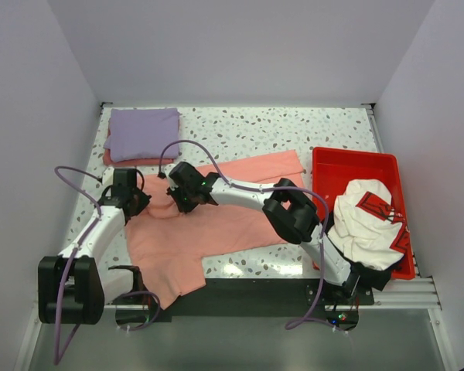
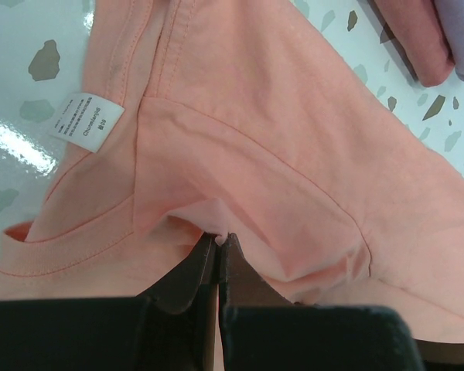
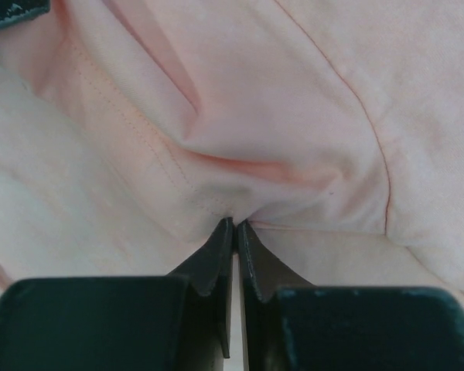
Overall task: Fold and stack the t-shirts
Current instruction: Fold the tshirt
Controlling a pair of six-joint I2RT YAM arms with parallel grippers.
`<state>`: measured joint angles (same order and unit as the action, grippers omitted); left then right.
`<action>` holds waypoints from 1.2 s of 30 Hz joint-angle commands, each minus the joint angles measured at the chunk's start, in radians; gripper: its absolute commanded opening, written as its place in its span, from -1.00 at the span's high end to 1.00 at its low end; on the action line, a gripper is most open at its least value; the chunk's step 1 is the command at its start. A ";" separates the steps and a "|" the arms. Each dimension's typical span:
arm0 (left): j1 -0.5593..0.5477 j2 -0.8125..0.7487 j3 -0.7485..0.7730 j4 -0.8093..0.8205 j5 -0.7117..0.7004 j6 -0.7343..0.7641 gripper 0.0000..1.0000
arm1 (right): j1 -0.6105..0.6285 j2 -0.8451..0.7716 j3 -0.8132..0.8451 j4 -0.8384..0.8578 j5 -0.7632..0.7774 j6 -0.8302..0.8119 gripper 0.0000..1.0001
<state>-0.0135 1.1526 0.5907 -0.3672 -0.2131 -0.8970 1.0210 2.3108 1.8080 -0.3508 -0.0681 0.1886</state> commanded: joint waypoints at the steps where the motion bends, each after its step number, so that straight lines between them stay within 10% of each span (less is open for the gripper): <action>1: 0.007 -0.037 -0.005 0.027 -0.014 0.015 1.00 | 0.008 -0.014 0.053 -0.042 0.037 0.018 0.93; 36: -0.019 -0.296 -0.071 -0.384 0.165 -0.062 1.00 | 0.004 -0.111 0.154 -0.428 0.010 0.025 0.68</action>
<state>-0.0193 0.8875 0.5247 -0.6910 -0.1131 -0.9245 1.0229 2.2627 1.9186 -0.7353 -0.0460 0.2325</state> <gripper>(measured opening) 0.037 0.149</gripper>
